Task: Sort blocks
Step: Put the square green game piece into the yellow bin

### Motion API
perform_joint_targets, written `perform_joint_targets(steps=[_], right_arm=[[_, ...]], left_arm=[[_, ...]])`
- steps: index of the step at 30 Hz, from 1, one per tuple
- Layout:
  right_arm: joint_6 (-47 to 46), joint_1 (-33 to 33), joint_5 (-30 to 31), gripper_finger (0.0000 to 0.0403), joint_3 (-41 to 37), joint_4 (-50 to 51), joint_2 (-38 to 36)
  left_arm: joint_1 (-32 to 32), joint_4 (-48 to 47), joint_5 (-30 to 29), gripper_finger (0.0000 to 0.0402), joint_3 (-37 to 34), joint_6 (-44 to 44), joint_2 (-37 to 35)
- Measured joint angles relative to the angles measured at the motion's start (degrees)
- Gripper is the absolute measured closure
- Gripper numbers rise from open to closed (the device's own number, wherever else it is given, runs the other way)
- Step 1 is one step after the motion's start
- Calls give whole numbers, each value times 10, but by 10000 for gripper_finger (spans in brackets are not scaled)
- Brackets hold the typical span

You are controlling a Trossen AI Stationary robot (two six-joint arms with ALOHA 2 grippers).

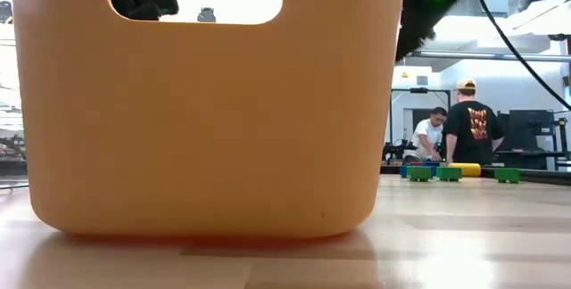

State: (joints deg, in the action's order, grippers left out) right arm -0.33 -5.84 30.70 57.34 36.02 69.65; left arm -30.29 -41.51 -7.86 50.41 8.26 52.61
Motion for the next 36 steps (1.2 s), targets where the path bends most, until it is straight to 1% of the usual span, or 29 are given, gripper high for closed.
perform_joint_targets(steps=[3,6,9,12,17,22,27,31,36], right_arm=[[-16,-38,-42,77,-41,-3,-20],[-16,-60,-81,77,-59,7,-19],[6,-73,-123,77,-65,38,5],[33,-86,-172,77,-75,43,39],[69,-116,-178,77,-90,41,87],[106,-144,-179,77,-90,29,103],[137,-166,-224,77,-89,-4,111],[150,-169,-227,77,-89,-5,124],[159,-168,-232,77,-113,-28,145]], left_arm=[[32,18,-1,205,0,-6,-7],[59,20,-1,205,0,-13,-6],[89,27,-1,205,0,-16,-4],[125,51,-1,205,0,-19,-4],[186,88,-16,205,0,-33,-4],[238,82,-56,205,0,-49,-4],[268,75,-62,205,0,-74,-4],[287,72,-62,205,0,-88,-2],[306,58,-65,205,0,-108,-1]])
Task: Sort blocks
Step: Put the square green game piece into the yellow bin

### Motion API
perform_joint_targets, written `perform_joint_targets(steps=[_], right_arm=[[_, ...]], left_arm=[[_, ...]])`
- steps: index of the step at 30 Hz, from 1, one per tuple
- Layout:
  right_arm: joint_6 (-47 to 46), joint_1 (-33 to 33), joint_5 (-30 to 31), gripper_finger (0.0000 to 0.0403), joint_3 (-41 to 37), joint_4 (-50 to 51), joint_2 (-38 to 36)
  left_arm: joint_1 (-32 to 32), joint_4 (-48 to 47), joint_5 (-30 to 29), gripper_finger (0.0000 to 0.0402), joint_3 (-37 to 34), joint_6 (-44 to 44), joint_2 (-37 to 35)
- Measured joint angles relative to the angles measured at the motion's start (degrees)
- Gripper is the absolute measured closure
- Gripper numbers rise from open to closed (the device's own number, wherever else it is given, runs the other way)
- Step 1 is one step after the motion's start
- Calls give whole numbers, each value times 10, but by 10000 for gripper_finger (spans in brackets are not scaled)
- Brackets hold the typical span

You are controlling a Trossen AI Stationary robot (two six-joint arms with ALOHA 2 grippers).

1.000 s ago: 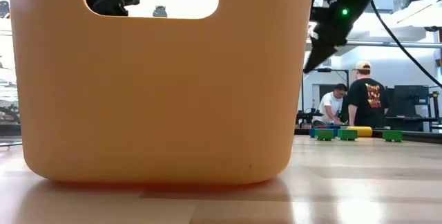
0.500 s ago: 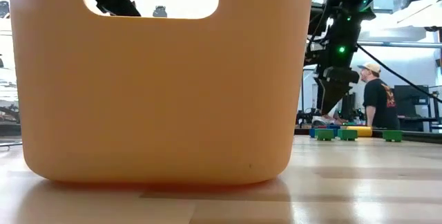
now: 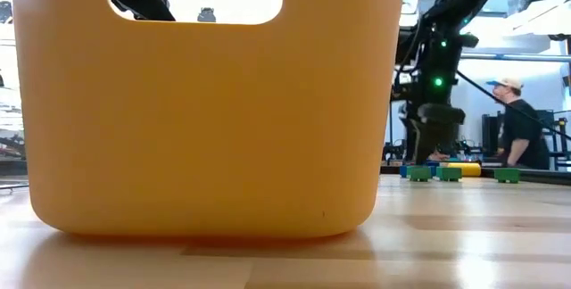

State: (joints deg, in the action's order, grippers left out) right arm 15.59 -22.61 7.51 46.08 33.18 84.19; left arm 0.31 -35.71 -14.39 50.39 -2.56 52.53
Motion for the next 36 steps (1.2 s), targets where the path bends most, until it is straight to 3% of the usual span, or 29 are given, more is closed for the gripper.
perform_joint_targets(steps=[7,22,30,36], right_arm=[[-1,0,-3,98,-33,-24,14],[5,0,-15,211,-33,-38,17],[5,1,-7,268,-28,-38,58],[-8,2,-9,287,-33,-30,15]], left_arm=[[15,0,-1,205,0,-13,0],[15,1,10,205,0,-46,0],[15,1,11,205,0,-48,0],[15,-3,11,205,0,-54,0]])
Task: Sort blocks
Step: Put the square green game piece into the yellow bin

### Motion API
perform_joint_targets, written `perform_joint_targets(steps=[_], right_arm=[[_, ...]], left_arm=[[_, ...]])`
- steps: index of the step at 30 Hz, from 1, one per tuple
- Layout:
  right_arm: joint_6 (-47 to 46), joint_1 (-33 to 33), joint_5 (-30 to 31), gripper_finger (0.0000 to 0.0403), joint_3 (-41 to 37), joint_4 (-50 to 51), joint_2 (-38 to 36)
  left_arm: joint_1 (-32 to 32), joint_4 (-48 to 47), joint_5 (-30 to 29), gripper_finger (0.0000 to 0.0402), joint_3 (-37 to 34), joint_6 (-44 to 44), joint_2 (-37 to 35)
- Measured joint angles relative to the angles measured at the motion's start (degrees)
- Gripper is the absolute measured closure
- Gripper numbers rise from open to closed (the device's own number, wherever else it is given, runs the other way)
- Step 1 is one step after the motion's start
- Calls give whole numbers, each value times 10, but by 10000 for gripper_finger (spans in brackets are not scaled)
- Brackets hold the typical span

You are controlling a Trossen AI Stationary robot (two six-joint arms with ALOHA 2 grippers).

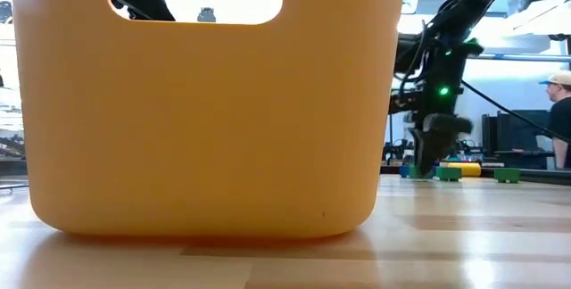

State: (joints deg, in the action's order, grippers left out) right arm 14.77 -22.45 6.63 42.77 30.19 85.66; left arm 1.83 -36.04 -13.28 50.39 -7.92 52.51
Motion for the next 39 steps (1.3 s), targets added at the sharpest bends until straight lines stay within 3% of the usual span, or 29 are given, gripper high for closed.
perform_joint_targets(steps=[7,13,17,22,30,39], right_arm=[[-44,51,1,289,46,18,-102],[-73,190,-6,290,116,-61,-132],[-73,286,16,290,184,-90,-86],[-72,340,32,290,288,-66,13],[-68,352,5,288,438,46,169],[-66,350,-53,267,480,83,263]], left_arm=[[0,-6,-4,205,0,4,0],[0,-5,-10,205,0,28,0],[0,1,-31,205,0,40,5],[0,9,-35,205,0,41,18],[25,5,-36,205,0,28,39],[91,15,-118,205,0,31,34]])
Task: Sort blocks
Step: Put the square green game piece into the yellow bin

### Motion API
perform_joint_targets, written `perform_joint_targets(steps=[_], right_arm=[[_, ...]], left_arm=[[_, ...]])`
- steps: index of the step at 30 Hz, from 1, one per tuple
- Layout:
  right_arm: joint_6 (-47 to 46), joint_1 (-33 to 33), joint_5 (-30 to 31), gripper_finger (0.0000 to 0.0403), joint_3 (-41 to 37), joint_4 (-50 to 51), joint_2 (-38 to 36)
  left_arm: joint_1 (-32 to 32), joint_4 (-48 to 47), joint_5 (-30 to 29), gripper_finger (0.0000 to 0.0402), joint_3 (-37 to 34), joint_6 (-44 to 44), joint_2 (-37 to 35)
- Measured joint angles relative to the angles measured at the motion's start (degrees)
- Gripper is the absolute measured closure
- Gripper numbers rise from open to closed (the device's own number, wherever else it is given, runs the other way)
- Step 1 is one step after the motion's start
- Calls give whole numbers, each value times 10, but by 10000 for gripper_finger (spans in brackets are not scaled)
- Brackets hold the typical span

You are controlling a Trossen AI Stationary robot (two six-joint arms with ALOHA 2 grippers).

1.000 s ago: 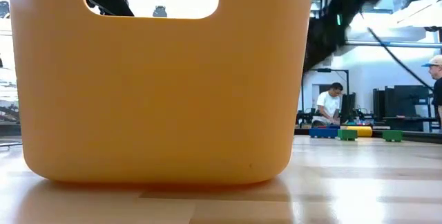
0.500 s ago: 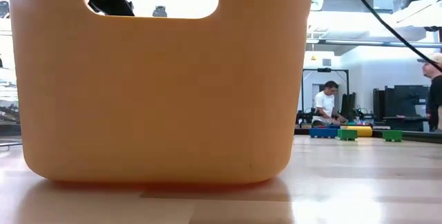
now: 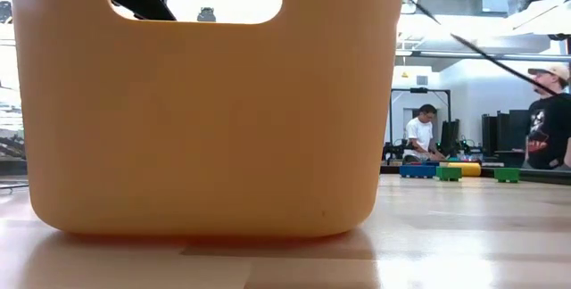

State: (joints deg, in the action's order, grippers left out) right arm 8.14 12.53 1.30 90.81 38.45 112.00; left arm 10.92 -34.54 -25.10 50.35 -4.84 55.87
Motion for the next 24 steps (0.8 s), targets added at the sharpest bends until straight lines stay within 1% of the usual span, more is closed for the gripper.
perform_joint_targets(steps=[5,9,18,21,24], right_arm=[[-2,-1,0,257,1,3,24],[-5,-6,-1,243,2,2,28],[3,-11,0,191,2,-6,25],[4,-11,0,180,3,-5,25],[6,-11,2,175,29,30,25]], left_arm=[[5,0,-2,205,0,-4,0],[5,1,-2,205,0,-4,0],[5,2,-1,205,0,-3,0],[5,2,-1,205,0,-3,0],[5,1,-1,205,0,0,0]])
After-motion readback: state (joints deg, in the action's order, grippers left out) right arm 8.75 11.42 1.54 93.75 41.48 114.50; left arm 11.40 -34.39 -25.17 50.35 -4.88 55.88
